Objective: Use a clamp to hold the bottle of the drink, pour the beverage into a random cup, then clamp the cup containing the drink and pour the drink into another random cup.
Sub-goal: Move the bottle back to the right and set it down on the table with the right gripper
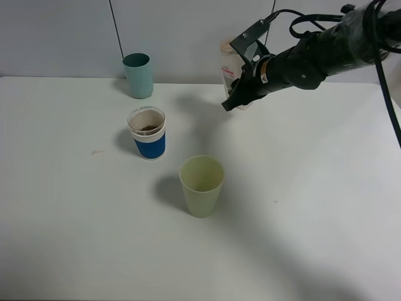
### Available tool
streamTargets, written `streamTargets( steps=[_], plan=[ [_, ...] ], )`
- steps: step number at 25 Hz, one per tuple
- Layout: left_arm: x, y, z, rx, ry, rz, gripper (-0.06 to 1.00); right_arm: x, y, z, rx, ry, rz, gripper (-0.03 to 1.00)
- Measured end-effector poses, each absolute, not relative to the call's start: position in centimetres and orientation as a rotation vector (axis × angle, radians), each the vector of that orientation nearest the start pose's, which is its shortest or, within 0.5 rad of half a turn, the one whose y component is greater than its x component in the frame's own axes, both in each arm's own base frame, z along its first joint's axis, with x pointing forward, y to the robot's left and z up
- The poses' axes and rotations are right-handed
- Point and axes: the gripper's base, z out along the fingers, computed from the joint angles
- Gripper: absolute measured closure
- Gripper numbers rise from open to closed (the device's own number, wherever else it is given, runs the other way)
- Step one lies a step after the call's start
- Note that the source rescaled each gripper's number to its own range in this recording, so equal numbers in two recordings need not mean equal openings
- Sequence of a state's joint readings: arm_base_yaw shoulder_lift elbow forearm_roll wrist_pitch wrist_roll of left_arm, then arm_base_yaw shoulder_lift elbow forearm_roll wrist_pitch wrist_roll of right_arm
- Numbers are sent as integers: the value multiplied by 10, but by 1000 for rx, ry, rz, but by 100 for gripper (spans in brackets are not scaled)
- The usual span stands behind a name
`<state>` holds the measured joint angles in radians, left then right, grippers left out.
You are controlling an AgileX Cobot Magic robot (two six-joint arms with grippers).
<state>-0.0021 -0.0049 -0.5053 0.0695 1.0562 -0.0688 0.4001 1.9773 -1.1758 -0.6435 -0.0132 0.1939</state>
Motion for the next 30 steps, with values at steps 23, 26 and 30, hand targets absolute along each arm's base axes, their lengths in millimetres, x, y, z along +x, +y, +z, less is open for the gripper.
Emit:
streamTargets(
  steps=[23,26,30],
  plan=[
    [-6,6,279,-71,2027,38,-5,410,133,157,-854,1952,18,97],
    [-6,6,279,-71,2027,38,-5,412,135,152,-835,1929,40,97],
    [-6,6,279,-71,2027,38,-5,414,136,143,-814,1923,53,97]
  ],
)
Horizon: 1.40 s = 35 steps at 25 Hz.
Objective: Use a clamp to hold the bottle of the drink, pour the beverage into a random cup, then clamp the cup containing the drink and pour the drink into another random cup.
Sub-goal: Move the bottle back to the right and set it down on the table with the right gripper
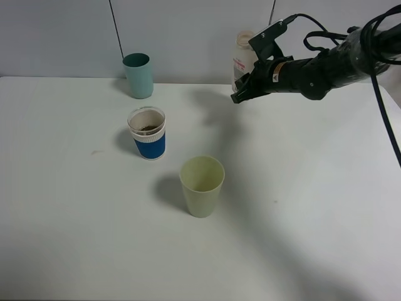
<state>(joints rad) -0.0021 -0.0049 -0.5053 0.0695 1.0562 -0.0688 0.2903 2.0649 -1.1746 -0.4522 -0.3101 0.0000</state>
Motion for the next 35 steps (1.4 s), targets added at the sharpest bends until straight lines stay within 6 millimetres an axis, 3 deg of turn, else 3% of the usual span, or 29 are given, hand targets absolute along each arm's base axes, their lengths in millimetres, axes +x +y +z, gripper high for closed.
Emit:
streamTargets(
  steps=[14,35],
  plan=[
    [-6,6,279,-71,2027,38,-5,418,136,114,-710,1989,103,97],
    [-6,6,279,-71,2027,38,-5,416,132,109,-639,2076,99,97]
  ],
)
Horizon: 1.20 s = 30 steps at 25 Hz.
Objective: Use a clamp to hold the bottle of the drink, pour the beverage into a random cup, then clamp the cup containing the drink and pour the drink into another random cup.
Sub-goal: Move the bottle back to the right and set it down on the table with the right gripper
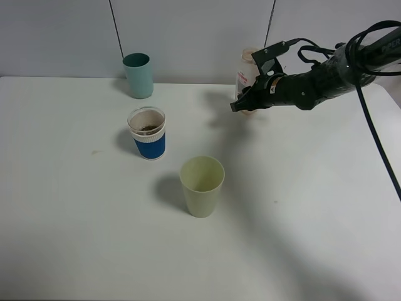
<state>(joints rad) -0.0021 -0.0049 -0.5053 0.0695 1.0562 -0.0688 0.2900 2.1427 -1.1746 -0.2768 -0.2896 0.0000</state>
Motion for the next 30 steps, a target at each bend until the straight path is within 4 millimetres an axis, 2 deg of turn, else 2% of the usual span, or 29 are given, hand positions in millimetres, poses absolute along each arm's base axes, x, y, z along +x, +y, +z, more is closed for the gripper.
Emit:
streamTargets(
  steps=[16,21,30],
  plan=[
    [-6,6,279,-71,2027,38,-5,417,131,109,-586,2089,118,97],
    [-6,6,279,-71,2027,38,-5,417,131,97,-579,2112,125,97],
    [-6,6,279,-71,2027,38,-5,417,132,96,-577,2101,130,97]
  ],
)
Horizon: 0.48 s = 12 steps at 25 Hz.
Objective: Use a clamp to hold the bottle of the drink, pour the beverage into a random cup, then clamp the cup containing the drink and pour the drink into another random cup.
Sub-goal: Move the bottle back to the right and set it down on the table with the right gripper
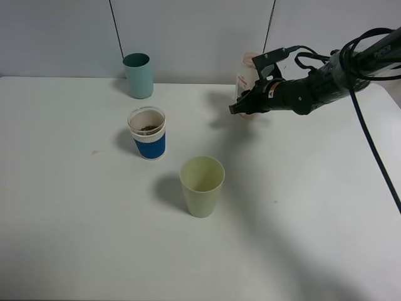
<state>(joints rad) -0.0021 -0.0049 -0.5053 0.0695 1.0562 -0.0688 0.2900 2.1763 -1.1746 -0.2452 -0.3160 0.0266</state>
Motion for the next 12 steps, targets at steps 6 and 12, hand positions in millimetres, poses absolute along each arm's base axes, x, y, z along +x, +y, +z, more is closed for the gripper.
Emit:
streamTargets(
  steps=[6,12],
  plan=[
    [-6,6,279,-71,2027,38,-5,417,132,96,-577,2100,130,97],
    [-6,6,279,-71,2027,38,-5,418,132,97,-575,2084,135,96]
  ],
)
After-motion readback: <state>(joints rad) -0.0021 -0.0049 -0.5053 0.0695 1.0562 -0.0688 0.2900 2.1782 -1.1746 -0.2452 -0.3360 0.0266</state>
